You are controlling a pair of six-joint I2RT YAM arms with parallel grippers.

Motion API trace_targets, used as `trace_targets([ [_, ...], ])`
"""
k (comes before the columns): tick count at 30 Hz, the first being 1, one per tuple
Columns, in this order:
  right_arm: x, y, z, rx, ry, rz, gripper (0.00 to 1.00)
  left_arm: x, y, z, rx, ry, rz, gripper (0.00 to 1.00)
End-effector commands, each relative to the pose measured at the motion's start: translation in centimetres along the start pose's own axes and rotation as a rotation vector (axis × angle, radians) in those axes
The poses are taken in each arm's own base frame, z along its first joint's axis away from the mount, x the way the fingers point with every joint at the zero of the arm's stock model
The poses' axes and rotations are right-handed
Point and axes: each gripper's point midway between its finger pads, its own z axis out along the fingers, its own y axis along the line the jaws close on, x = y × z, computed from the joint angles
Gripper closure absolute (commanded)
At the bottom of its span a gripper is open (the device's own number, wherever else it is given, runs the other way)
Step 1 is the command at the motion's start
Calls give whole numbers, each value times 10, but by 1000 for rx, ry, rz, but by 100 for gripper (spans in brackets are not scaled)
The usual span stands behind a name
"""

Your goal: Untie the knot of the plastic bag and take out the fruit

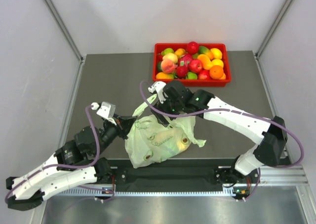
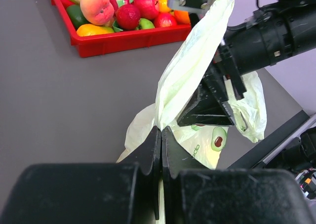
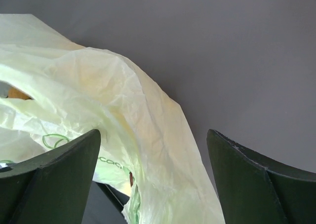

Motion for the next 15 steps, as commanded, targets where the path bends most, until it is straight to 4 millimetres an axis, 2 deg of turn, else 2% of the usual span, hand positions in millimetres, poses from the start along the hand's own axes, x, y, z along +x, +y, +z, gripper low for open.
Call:
trace_targets([
  [1,-11,6,6,-9,-33,-11,12,-16,-7,-1,27,-60,-49,100],
  [3,-12,4,12,2,-22,-3,17,-16,-9,0,35,-60,-52,100],
  [6,-14,-10,19,84,-22,29,27,-19,-12,-3,54,-69,-61,100],
  [10,-19,-37,19,178,-46,102,42,-19,-14,-3,68,-67,-57,100],
  [11,-20,-41,19,185,-59,125,49,-19,-14,-3,68,-68,-57,100],
  [15,-21,-53,17,202,-82,161,59,-20,-13,-5,66,-70,-61,100],
])
